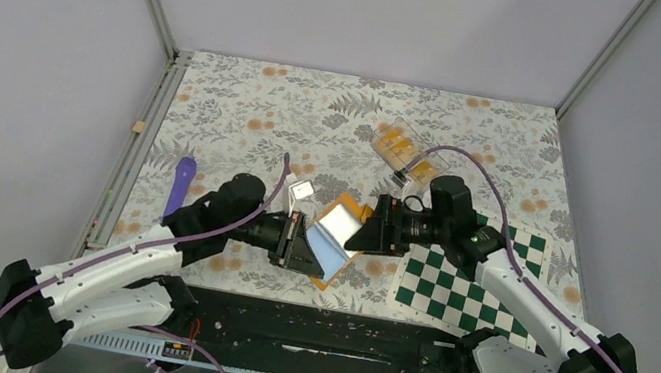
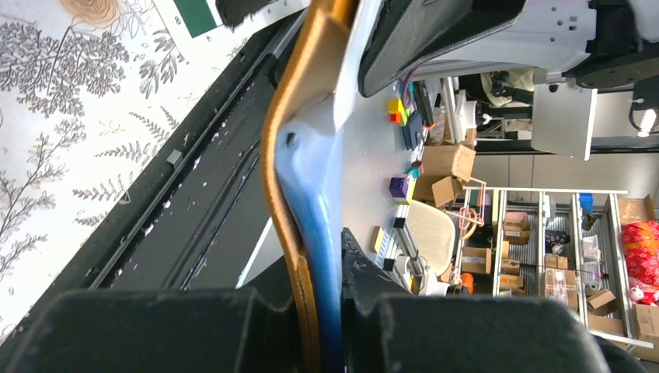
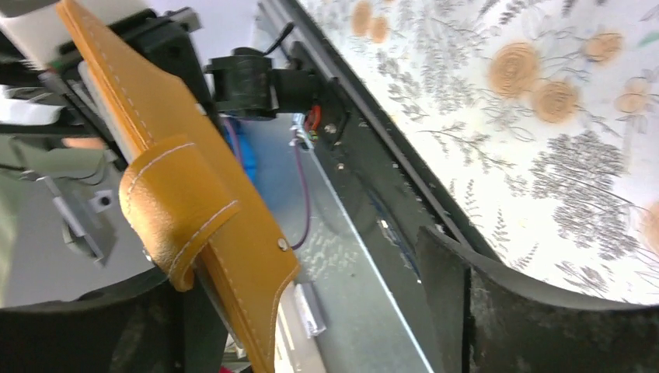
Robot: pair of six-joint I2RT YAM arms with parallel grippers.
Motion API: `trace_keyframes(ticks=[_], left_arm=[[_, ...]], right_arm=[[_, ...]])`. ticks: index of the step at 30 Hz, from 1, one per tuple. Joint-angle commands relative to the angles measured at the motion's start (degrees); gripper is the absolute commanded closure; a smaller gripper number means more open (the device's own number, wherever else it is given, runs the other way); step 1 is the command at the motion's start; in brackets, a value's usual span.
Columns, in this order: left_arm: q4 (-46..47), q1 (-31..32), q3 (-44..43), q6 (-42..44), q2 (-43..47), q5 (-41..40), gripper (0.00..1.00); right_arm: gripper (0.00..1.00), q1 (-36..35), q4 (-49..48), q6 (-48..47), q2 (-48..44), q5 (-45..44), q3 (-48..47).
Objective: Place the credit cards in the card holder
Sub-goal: Turn over the card slot in the card holder.
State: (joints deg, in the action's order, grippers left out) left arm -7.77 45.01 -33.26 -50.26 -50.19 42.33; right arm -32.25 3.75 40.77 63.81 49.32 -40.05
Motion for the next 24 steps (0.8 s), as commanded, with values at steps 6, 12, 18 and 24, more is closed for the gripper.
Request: trace_keyframes(ticks=[6,12,18,24], left_arm=[[-15.8,0.4,-10.4,7.2,-5.1,2.1,1.00],[-15.9,1.9,-12.5,9.5,-4.9,6.0,1.00],[-14.1,3.6,-13.8,10.2,-2.9,10.6,1.00],[-11.2,3.8,-13.5,9.2,-0.8,11.5,1.00]], right_arm=[[0.04,0.2,20.8,-18.2,0.5,-4.5,-8.5],[0.12,0.2,14.1,-14.9,2.7,3.9,-8.0],[0.32,0.2,5.8,-9.8,3.9,11.2,-6.3],[0.53,0.2,-20.4,7.3,2.7,19.0,0.4]])
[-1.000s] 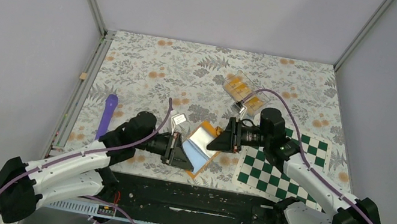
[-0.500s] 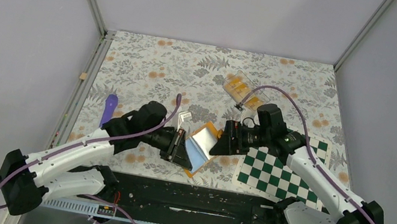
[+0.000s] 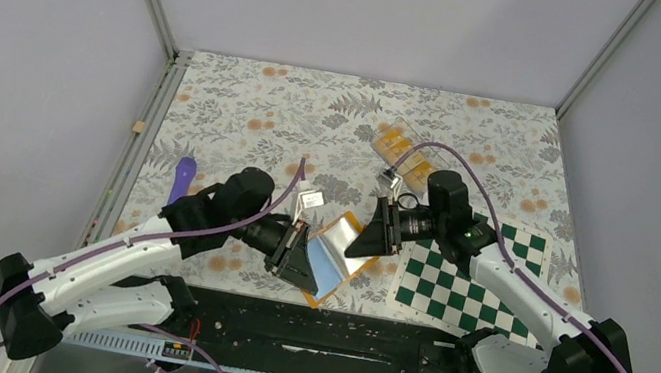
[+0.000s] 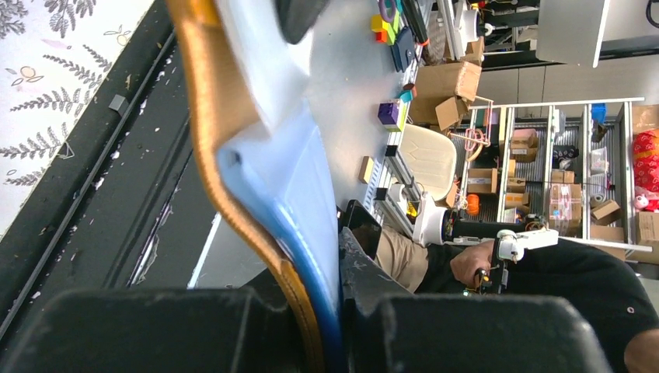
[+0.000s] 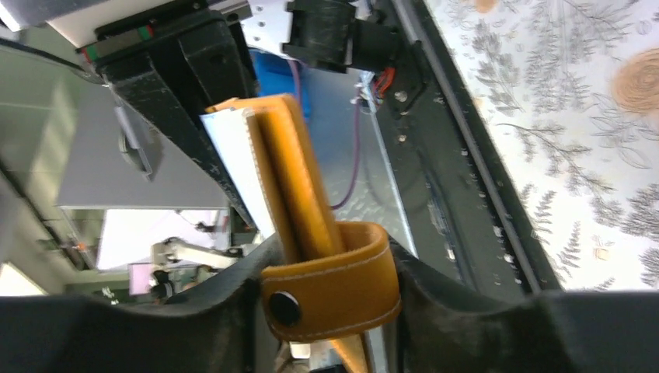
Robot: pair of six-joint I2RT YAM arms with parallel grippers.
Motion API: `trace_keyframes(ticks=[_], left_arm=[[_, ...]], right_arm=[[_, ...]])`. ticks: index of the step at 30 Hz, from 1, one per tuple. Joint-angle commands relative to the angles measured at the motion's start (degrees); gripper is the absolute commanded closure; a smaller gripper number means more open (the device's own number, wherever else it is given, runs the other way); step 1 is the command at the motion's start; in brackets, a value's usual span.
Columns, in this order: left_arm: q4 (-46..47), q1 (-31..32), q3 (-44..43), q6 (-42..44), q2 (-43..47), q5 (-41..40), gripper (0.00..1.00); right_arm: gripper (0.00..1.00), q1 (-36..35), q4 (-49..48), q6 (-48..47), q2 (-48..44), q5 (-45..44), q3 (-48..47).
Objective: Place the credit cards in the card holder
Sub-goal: Turn over the card slot in the card holder.
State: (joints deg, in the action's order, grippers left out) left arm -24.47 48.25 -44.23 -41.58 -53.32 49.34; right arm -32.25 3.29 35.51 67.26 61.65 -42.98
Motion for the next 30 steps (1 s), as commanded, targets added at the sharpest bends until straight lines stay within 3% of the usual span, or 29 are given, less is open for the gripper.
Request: trace_keyframes(ticks=[1,5,7,12,14,19,30], left_arm=[[6.7,0.6,-2.3,0.1,2.7,4.8,1.00],[11.1,0.6,-1.7,-1.6,4.3,6.0,1.00],[11.5,0.6,-1.6,-1.5,5.2,5.9,1.00],[11.9,0.6,0.3,-1.2,6.3,5.3,1.00],[12.6,0.6,1.6,-1.0,6.7,4.8,1.00],[11.6,0.0,4.4,1.2,5.6,1.4,1.00],[4.7,-1.5,2.1,5.8,-0.2,-15.4,1.00]], right_arm=[[0.61,0.2,-23.7,15.1,-0.6,7.4,4.3],[0.88,0.3,-35.5,23.3,0.3,9.8,7.2],[1.00,0.3,-47.7,31.8,1.1,10.6,9.2],[1.00,0.3,-79.6,56.7,5.2,10.7,10.5],[1.00,0.3,-87.5,62.9,6.6,10.7,9.3],[1.00,0.3,-87.4,64.9,3.8,12.5,6.8],[1.00,0.4,-80.8,63.4,-2.2,15.1,6.5]])
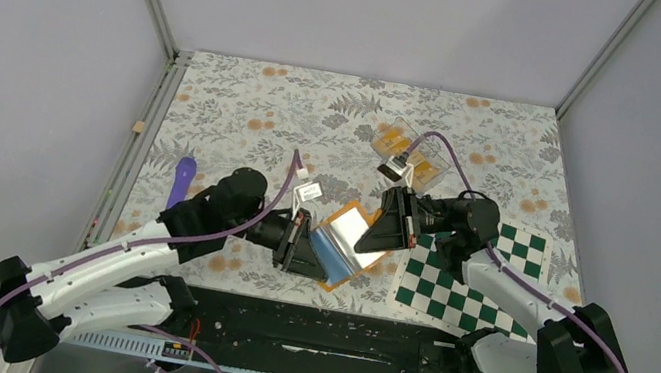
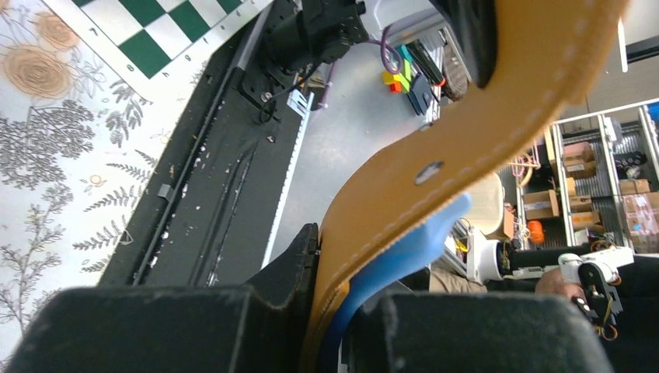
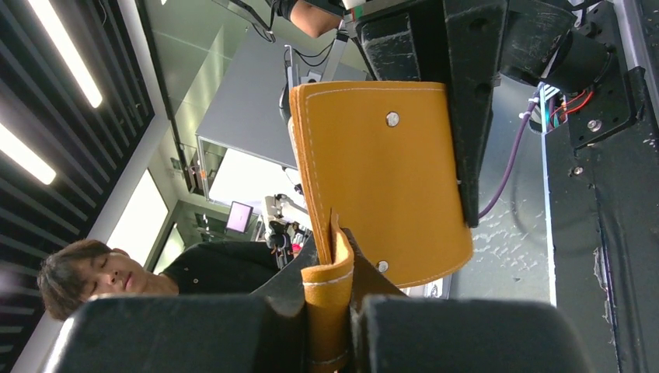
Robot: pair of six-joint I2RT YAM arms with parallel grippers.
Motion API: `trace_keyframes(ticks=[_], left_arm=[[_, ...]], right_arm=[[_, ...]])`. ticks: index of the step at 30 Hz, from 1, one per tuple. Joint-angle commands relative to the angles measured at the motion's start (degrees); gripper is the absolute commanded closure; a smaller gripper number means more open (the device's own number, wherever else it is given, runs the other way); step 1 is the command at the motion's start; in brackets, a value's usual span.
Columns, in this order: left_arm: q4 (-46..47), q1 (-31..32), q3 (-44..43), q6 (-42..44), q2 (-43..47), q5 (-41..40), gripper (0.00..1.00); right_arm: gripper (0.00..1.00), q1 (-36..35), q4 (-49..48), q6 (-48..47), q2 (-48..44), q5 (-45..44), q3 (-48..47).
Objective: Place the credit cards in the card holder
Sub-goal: Turn over the card slot in the card holder.
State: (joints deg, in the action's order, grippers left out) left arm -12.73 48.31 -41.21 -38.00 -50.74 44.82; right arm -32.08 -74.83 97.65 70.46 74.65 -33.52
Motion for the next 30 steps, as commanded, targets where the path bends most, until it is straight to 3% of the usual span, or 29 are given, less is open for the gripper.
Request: trace_keyframes(ticks=[1,7,10,12,14,16,17,20,30], left_arm=[[-7.1,-1.6,-1.4,2.1,-3.5,-12.2,1.00],[-4.5,-1.6,-2.7,-0.7,-6.4,-16.7,0.93],[-4.4,-1.6,-3.7,-0.8,-6.9,-18.1,0.81],[-6.0,-1.6,-4.3,-0.3,-6.1,-19.8,0.61],[-7.6,-1.6,-4.4,0.3,-4.4,-21.7,0.46],[-9.7,-1.6,-4.5,1.0,-2.0,-24.3,0.36],[-11.2,-1.7,-4.6,1.3,-0.7,-25.6,0.33],[-14.7,-1.7,-5.0,2.1,3.5,-29.3,0.26],[-20.2,-2.2,-4.6,2.2,11.7,-33.0,0.21]], right_arm=[[1.00,0.2,-1.4,0.5,-5.9,2.3,-2.8],[1.00,0.1,7.8,-5.0,-10.1,3.0,-1.2],[1.00,0.1,17.7,-11.5,-13.5,2.4,-0.6],[1.00,0.1,31.7,-21.4,-16.4,0.8,-1.2],[1.00,0.1,54.2,-37.2,-19.8,-2.8,-4.0],[1.00,0.1,75.2,-53.3,-22.0,-8.4,-8.4],[1.00,0.1,80.7,-58.2,-22.4,-10.3,-9.7],[1.00,0.1,81.6,-58.1,-22.7,-12.4,-9.7],[1.00,0.1,75.6,-54.0,-21.6,-9.9,-8.2]])
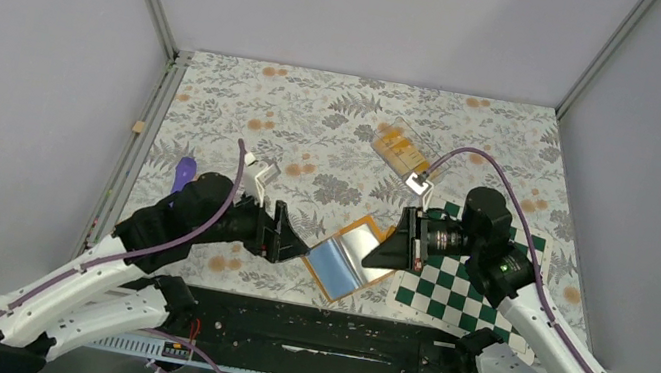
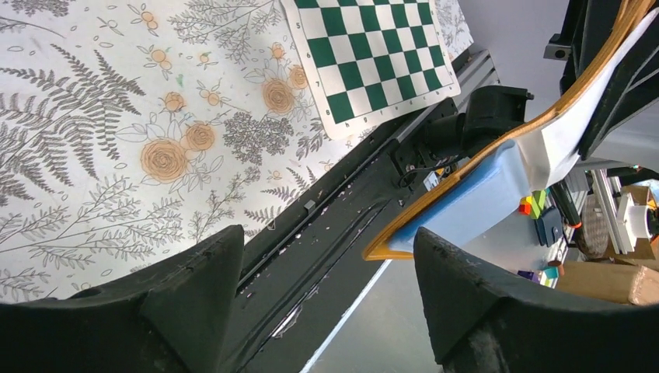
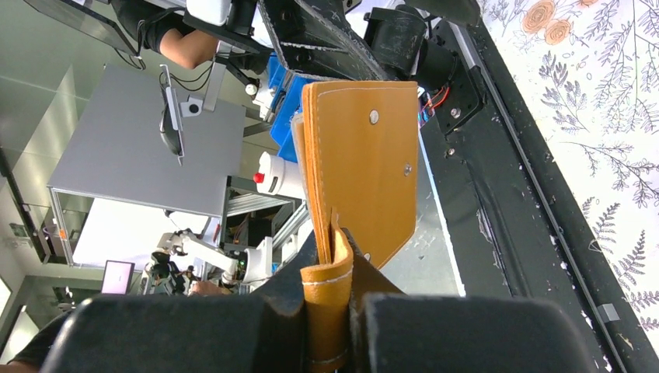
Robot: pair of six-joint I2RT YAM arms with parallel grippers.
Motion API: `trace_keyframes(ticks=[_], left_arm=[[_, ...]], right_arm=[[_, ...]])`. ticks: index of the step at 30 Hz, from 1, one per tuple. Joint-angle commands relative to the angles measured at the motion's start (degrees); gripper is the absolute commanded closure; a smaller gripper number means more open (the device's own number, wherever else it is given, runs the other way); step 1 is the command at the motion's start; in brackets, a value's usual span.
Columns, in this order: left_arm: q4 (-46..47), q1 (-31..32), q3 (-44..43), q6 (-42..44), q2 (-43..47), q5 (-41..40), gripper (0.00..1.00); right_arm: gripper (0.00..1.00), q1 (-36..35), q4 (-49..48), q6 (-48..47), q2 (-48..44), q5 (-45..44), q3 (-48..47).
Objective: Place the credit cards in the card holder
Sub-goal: Turn over the card slot in the card holder.
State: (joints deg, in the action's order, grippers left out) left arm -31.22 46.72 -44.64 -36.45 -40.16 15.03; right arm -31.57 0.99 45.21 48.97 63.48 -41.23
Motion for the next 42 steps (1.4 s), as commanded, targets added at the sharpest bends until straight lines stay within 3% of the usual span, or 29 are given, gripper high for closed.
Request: trace_keyframes(ticks=[1,10,15,20,27,35,42], left_arm=[[-1.8,-0.7,-1.1,0.6,1.0,-3.0,0.21],[-0.5,-0.8,-2.9,1.4,-3.9,-2.0,0.22],[2.4,-0.8,-4.1,2.4,-6.6,4.5,0.29],[4.0,-0.8,-4.1,2.6,-5.4,7.5,0.35],[2.2,-0.8,-4.7,2.6,-2.3,6.0,0.36],[2.5,2.0,-7.6,2.1,-4.5,3.9,0.40],[0.4,8.6,-10.8,-1.2,-11.9,-5.5,0.43]], right_arm=[[1.00,-0.4,-0.3,-1.6,0.0,1.6,-0.5],[1.00,-0.4,3.1,-3.9,0.4,3.8,-0.8],[1.00,-0.4,4.0,-4.4,0.3,3.4,-0.3],[1.00,-0.4,5.4,-5.7,0.6,2.9,0.1],[1.00,-0.4,7.4,-8.0,1.1,1.9,0.3],[1.00,-0.4,19.0,-14.8,1.1,-5.7,-3.0],[1.00,-0.4,22.0,-15.1,-2.6,-18.9,-3.0]])
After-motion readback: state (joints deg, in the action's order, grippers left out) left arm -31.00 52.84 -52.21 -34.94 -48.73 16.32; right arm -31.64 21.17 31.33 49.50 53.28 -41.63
